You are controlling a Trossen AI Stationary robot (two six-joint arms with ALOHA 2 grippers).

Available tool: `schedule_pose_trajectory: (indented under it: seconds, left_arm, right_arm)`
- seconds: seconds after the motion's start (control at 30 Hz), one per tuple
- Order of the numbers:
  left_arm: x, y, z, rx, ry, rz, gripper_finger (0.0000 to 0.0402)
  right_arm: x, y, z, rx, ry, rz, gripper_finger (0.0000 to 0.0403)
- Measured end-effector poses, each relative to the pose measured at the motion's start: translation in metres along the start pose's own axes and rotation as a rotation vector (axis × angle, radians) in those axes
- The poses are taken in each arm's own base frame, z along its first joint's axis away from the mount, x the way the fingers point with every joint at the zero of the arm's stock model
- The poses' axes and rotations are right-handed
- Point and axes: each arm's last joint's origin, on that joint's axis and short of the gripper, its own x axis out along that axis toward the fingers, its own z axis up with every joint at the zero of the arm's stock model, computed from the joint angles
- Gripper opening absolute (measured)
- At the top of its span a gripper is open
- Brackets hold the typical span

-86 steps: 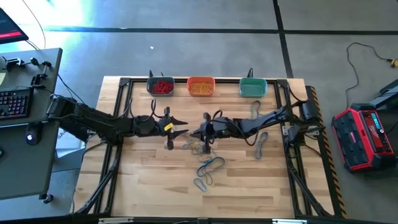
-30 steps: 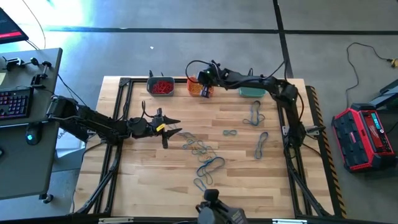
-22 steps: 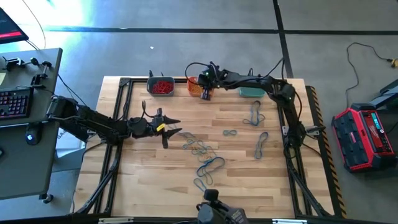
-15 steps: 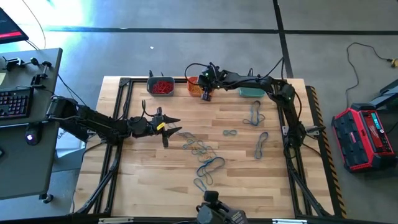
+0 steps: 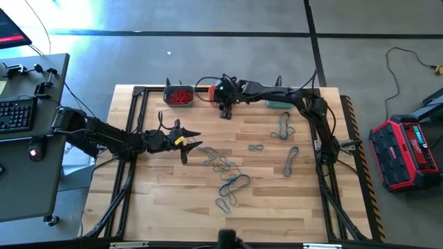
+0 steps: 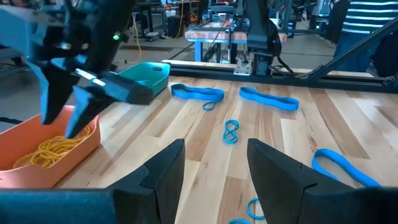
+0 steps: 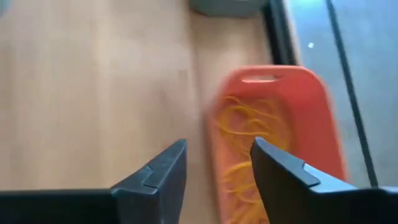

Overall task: Sort rubber bands into baskets
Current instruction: Put the yellow rubber band into the orange bin

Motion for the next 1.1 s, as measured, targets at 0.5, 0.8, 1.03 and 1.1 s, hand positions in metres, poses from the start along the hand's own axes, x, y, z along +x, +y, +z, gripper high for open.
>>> schedule_pose_trajectory:
  seconds: [0.5,0.8,1.03,1.1]
  left_arm:
    - [0.000,0.001,-0.005,0.015,0.048,0.003,0.0168]
    - [0.000,0.000,-0.005,0.026,0.054,-0.031,0.0168]
    - [0.000,-0.002,-0.006,0.034,0.061,-0.100,0.0168]
    - [0.000,-0.002,-0.006,0.028,0.060,-0.091,0.0168]
  right_arm:
    - [-0.002,0.117,-0.001,0.001,0.097,0.251,0.0005]
    - [-0.037,0.169,-0.020,0.090,0.007,0.285,0.0001]
    - [-0.072,0.216,-0.046,0.118,0.038,0.396,0.0001]
    - [-0.074,0.229,-0.054,0.145,0.076,0.426,0.0003]
